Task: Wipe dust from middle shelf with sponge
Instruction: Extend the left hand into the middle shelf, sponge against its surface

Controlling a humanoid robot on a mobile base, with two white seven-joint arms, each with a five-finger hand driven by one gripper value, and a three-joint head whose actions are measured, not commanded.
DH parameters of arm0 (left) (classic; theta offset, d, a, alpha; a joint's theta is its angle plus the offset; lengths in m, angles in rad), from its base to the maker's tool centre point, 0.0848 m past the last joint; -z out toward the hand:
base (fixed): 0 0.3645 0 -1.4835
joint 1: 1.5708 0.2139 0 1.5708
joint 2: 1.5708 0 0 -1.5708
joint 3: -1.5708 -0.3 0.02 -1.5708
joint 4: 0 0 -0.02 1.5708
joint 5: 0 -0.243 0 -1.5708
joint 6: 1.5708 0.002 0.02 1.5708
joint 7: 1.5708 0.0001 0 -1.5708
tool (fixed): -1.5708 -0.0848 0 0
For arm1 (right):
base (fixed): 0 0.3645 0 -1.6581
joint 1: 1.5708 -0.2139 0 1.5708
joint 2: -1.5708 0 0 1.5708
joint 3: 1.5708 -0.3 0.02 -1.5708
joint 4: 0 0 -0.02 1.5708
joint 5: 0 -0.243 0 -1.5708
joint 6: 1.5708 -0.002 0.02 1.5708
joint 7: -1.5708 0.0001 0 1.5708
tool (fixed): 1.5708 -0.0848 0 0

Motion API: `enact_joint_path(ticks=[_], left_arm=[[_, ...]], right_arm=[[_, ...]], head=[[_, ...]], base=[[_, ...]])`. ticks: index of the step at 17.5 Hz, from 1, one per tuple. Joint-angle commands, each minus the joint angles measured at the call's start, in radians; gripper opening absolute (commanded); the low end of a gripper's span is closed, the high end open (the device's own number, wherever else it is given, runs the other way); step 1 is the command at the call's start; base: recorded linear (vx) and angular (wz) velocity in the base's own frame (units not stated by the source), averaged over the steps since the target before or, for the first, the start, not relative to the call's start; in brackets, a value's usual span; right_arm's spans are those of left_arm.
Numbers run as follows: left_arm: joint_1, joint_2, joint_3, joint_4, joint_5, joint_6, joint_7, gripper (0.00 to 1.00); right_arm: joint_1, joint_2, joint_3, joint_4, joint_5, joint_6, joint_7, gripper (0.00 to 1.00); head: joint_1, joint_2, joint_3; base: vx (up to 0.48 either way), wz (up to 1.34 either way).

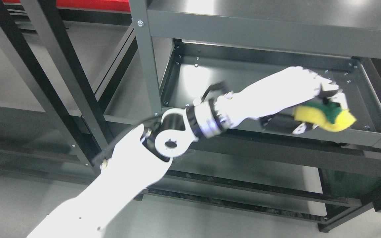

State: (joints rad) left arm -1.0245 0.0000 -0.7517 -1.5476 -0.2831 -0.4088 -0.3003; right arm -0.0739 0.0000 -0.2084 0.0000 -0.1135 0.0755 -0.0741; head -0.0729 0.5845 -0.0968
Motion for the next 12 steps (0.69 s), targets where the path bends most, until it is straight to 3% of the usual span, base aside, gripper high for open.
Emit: enact_joint_path(ticks=[1, 5, 12], left_arm=[[-0.454, 0.018, -0.215, 0.176, -0.099, -0.001, 0.009, 0.00], [-0.615, 0.018, -0.276, 0.250, -0.145, -0.001, 0.036, 0.00], [-0.680, 0.018, -0.362, 0.328, -0.312, -0.053, 0.058, 0.00]], right_arm=[[0.000, -0.017, 0.000, -0.017, 0.000, 0.001, 0.000, 1.00], [0.000, -0.017, 0.000, -0.017, 0.000, 0.001, 0.000, 1.00], [0.000, -0.017, 0.000, -0.017, 0.000, 0.001, 0.000, 1.00]], head=[[0.0000, 0.000, 0.000], [0.0000, 0.000, 0.000], [0.0000, 0.000, 0.000]], base=[[0.015, 0.08], [0.008, 0.03], [-0.006, -0.04]])
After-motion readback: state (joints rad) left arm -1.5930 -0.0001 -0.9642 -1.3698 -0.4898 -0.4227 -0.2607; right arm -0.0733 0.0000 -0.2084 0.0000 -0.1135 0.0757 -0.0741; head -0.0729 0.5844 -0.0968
